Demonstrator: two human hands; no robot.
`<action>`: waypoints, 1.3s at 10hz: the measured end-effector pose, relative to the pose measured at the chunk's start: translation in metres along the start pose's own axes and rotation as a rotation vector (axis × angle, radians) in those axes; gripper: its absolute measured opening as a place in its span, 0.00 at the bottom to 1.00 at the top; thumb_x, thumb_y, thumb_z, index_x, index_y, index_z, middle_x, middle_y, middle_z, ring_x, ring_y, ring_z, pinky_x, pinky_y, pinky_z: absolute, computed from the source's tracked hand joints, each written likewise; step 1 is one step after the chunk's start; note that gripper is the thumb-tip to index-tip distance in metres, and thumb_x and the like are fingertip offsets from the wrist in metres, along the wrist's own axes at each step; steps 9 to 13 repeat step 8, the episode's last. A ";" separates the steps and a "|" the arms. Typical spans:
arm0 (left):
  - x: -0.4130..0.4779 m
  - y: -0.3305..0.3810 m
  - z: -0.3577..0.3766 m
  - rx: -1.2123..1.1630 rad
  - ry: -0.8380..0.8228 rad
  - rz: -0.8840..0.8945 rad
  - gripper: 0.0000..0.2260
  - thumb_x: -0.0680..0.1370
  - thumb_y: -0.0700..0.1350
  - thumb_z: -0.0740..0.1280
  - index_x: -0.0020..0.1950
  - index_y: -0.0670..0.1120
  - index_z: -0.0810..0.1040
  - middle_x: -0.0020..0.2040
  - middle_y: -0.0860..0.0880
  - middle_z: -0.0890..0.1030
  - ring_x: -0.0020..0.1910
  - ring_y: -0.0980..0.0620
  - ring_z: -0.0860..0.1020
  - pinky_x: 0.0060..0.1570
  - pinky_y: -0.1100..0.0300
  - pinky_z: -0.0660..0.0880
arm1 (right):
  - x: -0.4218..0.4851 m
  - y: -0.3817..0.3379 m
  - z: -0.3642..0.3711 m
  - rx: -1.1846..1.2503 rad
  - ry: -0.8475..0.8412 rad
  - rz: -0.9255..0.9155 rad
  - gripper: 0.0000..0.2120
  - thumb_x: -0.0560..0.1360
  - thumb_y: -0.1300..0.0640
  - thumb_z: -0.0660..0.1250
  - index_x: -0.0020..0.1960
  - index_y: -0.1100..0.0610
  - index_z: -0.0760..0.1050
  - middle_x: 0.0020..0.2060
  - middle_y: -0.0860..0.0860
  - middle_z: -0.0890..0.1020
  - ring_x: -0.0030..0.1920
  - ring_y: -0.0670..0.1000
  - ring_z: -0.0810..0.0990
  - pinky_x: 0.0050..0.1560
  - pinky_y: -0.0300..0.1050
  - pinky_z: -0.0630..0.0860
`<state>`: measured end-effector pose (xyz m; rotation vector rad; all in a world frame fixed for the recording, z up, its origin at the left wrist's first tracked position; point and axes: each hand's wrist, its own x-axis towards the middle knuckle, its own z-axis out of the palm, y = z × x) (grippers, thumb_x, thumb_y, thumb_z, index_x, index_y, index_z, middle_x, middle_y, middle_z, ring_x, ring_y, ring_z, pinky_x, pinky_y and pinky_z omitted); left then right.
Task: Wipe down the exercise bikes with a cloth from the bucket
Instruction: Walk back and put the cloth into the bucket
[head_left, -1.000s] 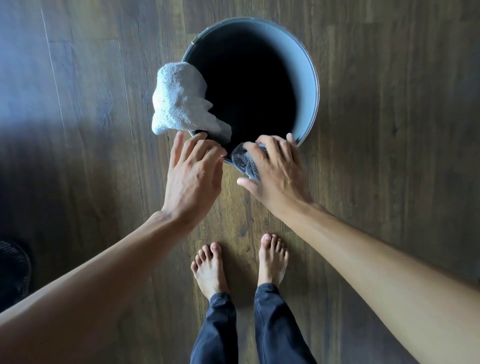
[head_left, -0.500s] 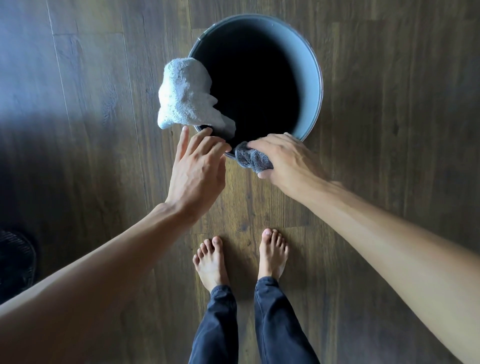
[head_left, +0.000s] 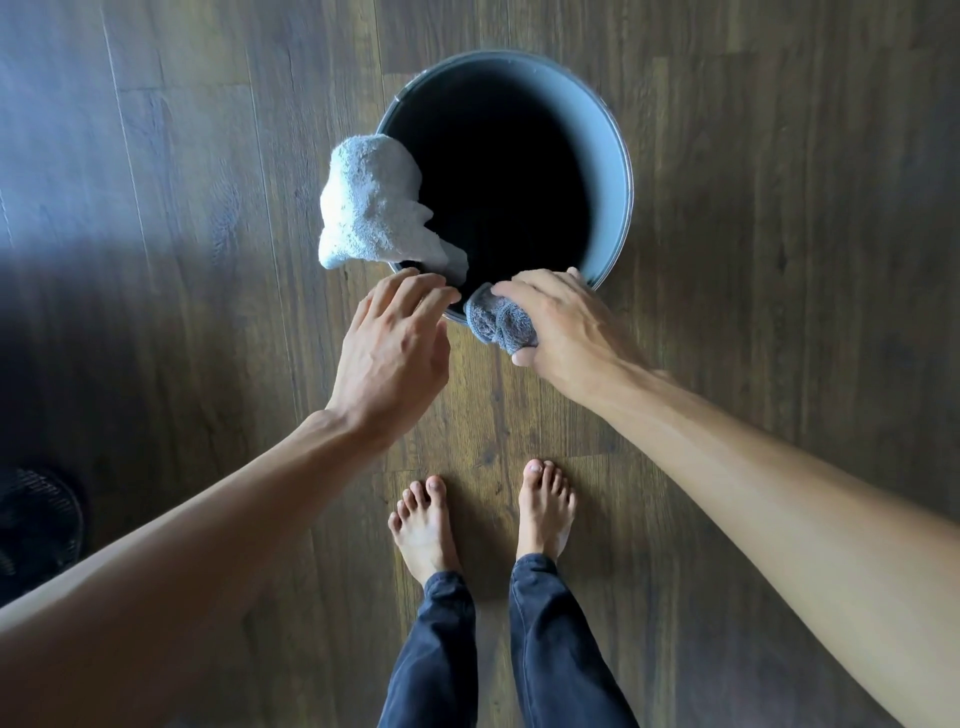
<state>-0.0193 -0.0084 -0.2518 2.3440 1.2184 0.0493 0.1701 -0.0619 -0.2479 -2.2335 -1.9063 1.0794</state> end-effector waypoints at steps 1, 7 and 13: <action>0.003 0.003 -0.009 0.009 -0.016 -0.020 0.15 0.79 0.39 0.64 0.66 0.44 0.76 0.63 0.47 0.78 0.65 0.46 0.73 0.64 0.52 0.69 | -0.005 -0.001 -0.003 0.009 -0.006 -0.002 0.36 0.72 0.55 0.77 0.76 0.53 0.66 0.72 0.50 0.71 0.73 0.52 0.66 0.78 0.48 0.45; 0.001 0.023 -0.060 0.066 -0.060 -0.132 0.17 0.80 0.41 0.63 0.69 0.47 0.73 0.63 0.47 0.78 0.61 0.45 0.75 0.57 0.51 0.71 | -0.016 -0.011 -0.035 0.244 0.171 0.105 0.21 0.78 0.59 0.68 0.70 0.56 0.74 0.64 0.52 0.78 0.64 0.55 0.75 0.63 0.55 0.74; -0.010 0.027 -0.073 0.073 -0.081 -0.176 0.18 0.80 0.42 0.62 0.70 0.47 0.72 0.64 0.48 0.78 0.62 0.47 0.74 0.57 0.53 0.70 | -0.032 -0.014 -0.042 0.282 0.204 0.147 0.19 0.78 0.59 0.68 0.70 0.56 0.75 0.64 0.52 0.79 0.64 0.53 0.76 0.63 0.52 0.74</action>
